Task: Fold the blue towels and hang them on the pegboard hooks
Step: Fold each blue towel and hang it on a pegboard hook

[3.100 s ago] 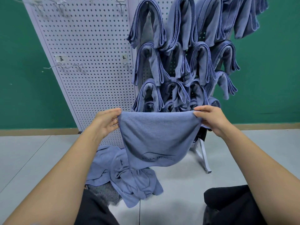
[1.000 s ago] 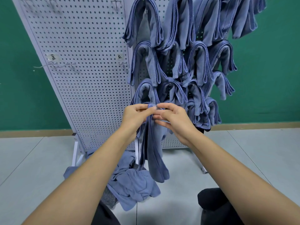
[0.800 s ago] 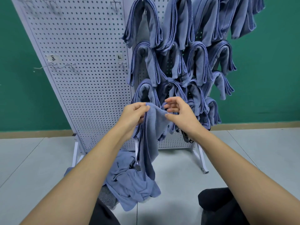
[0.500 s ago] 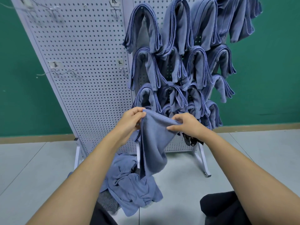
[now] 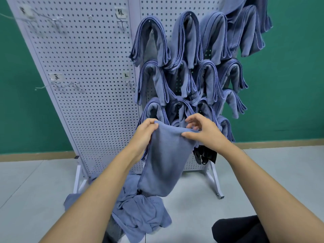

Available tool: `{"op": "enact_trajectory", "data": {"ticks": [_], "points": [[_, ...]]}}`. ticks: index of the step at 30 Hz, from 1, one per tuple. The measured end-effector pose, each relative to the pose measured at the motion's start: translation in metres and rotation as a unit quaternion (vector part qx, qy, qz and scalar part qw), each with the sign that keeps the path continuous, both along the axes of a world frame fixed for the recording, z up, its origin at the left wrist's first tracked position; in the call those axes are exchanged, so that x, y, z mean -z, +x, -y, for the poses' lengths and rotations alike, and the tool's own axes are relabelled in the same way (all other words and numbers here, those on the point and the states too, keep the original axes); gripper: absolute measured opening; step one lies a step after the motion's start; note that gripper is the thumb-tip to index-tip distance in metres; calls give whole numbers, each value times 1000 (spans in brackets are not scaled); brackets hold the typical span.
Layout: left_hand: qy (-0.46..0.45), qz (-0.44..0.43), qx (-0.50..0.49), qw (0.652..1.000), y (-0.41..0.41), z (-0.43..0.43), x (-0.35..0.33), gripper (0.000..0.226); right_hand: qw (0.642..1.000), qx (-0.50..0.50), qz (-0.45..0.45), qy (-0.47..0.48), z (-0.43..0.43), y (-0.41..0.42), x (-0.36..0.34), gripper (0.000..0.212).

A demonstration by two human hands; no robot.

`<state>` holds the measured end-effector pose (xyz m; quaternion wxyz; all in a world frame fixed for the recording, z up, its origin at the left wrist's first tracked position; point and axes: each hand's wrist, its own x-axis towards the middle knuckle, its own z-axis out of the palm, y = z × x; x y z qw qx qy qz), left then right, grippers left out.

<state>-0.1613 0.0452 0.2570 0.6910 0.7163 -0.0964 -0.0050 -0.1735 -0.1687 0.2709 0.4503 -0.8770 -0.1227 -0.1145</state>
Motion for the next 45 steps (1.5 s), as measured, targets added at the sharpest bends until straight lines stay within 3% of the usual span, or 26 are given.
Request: {"op": "enact_trajectory", "data": {"ticks": [3, 8, 11, 16, 19, 22, 25, 28, 32, 36, 39, 42, 45], "points": [[15, 15, 47, 999, 3, 10, -1, 16, 998, -48, -15, -48, -2, 0, -4, 53], [7, 12, 80, 997, 11, 15, -1, 14, 994, -79, -33, -68, -11, 10, 0, 18], [-2, -1, 38, 999, 19, 15, 1, 15, 994, -59, -2, -97, -14, 18, -10, 15], [-38, -51, -22, 998, 23, 10, 10, 28, 986, -40, 9, -162, -18, 29, -44, 27], [-47, -102, -34, 993, 19, 5, 19, 33, 985, -48, 4, -167, -22, 32, -68, 16], [-74, -184, -34, 980, 18, -2, 31, 42, 986, -60, 11, -154, -28, 33, -95, 19], [-121, -269, -11, 956, 13, -7, 37, 48, 990, -68, 32, -119, -35, 30, -127, 20], [-178, -333, 16, 926, 8, -14, 35, 38, 996, -54, 54, -43, -32, 26, -156, 17], [-298, -367, 47, 880, 13, -31, 29, 46, 995, -6, 53, 82, -7, 28, -165, 21], [-263, -340, 39, 902, 21, -47, 12, 43, 983, 59, -5, 172, 22, 32, -137, 21], [-246, -322, 38, 914, 27, -62, 0, 39, 968, 89, -106, 211, 39, 32, -110, 21], [-188, -305, 45, 932, 31, -80, -15, 37, 932, 74, -243, 259, 46, 32, -82, 27], [-142, -293, 39, 945, 35, -99, -29, 40, 886, 22, -321, 334, 50, 33, -63, 31]]}}
